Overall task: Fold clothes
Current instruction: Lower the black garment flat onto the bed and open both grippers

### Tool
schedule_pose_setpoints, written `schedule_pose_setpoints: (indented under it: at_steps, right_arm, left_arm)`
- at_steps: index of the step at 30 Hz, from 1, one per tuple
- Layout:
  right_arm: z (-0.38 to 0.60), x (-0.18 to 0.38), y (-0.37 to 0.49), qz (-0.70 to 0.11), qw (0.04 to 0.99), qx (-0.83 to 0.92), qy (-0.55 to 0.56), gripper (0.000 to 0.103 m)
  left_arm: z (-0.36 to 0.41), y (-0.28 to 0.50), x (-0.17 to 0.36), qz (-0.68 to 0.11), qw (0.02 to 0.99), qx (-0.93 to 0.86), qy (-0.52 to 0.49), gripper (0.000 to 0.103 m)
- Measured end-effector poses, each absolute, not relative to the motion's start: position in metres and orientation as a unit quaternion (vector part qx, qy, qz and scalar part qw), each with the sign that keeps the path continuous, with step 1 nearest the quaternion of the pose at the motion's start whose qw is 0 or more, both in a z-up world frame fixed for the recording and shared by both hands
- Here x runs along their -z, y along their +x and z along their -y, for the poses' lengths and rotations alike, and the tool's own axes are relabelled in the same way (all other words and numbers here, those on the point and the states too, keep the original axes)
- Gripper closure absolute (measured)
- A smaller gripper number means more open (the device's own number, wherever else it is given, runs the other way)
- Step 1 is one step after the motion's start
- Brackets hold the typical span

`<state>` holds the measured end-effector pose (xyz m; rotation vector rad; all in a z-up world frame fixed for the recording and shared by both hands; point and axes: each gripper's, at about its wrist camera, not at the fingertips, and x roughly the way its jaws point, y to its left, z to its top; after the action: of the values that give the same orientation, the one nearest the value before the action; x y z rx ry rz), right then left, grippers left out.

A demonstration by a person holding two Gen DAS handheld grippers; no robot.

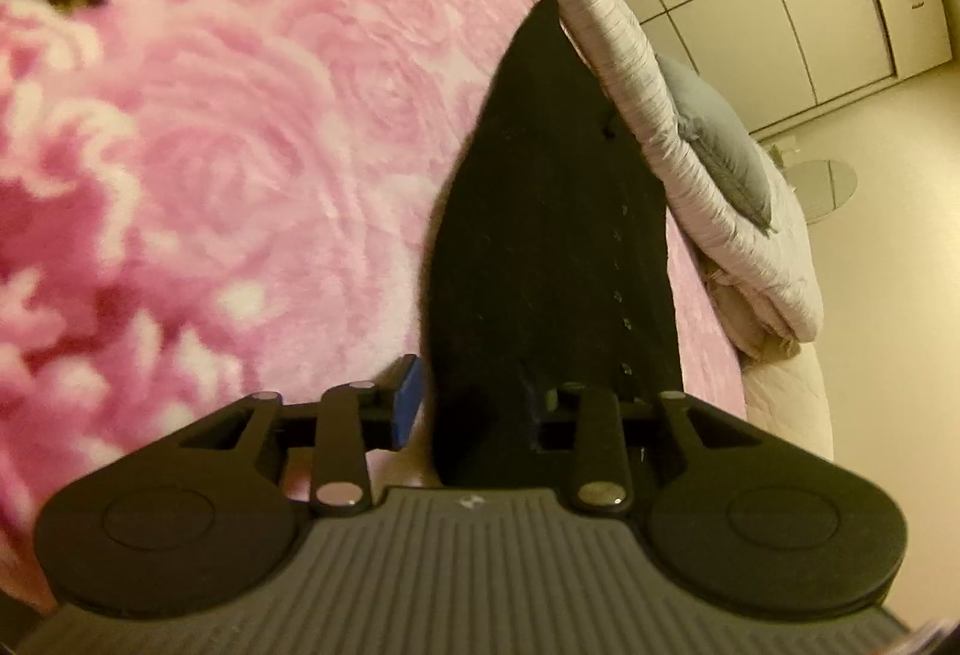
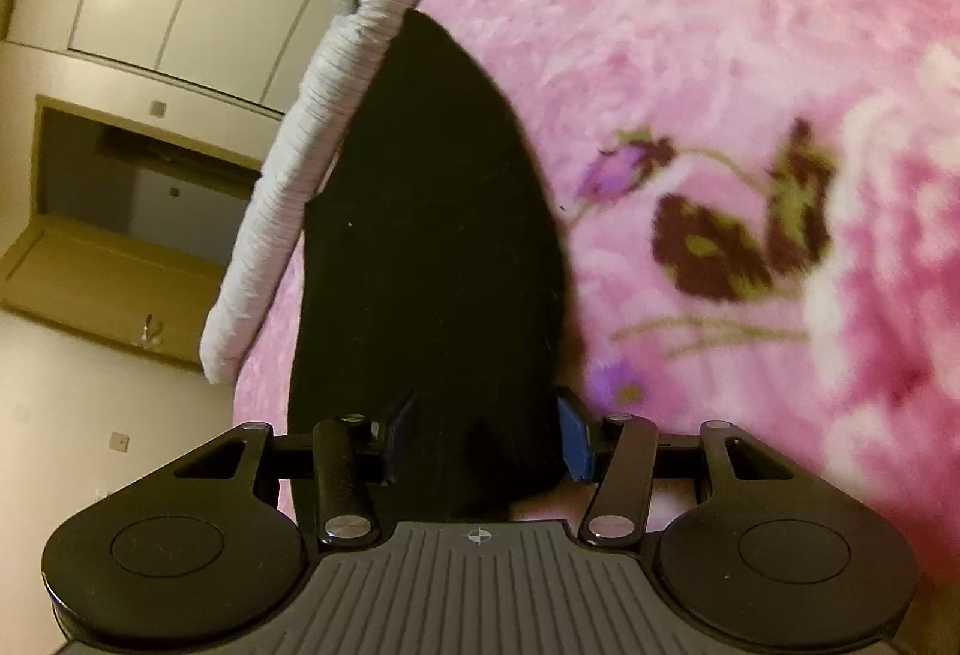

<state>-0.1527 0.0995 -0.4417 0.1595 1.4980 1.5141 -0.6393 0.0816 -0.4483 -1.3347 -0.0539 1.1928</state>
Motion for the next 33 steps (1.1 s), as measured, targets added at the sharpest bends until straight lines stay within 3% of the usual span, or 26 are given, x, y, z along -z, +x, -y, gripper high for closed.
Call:
schedule_pose_setpoints:
  at_steps: [4,7,8,9,10,19,24,29,33]
  right_arm:
    - [-0.107,0.445,-0.153,-0.632,0.480,-0.605,0.070,0.050]
    - [-0.118,0.447,-0.157,-0.632,0.474,-0.610,0.066,0.051]
    - [-0.123,0.447,-0.160,-0.628,0.476,-0.614,0.050,0.057]
    - [-0.127,0.448,-0.162,-0.624,0.478,-0.617,0.034,0.083]
    - [-0.132,0.448,-0.164,-0.621,0.480,-0.619,0.019,0.090]
    - [-0.113,0.410,-0.125,-0.590,0.477,-0.652,0.005,0.093]
    - [-0.080,0.440,-0.117,-0.623,0.489,-0.610,-0.022,0.093]
    - [-0.060,0.422,-0.137,-0.569,0.519,-0.636,-0.051,0.093]
    - [-0.050,0.416,-0.149,-0.534,0.556,-0.631,-0.089,0.090]
  left_arm:
    - [-0.104,-0.625,0.447,-0.001,0.633,-0.528,-0.566,0.062]
    - [-0.116,-0.615,0.445,-0.016,0.643,-0.526,-0.556,0.064]
    - [-0.118,-0.611,0.443,-0.029,0.649,-0.526,-0.550,0.078]
    - [-0.119,-0.608,0.443,-0.042,0.651,-0.526,-0.545,0.095]
    - [-0.120,-0.605,0.442,-0.054,0.654,-0.527,-0.540,0.095]
    - [-0.085,-0.570,0.390,-0.098,0.703,-0.528,-0.467,0.096]
    - [-0.064,-0.549,0.419,-0.173,0.681,-0.547,-0.456,0.095]
    - [-0.046,-0.565,0.414,-0.116,0.685,-0.543,-0.472,0.096]
    - [-0.046,-0.560,0.405,-0.176,0.679,-0.554,-0.448,0.094]
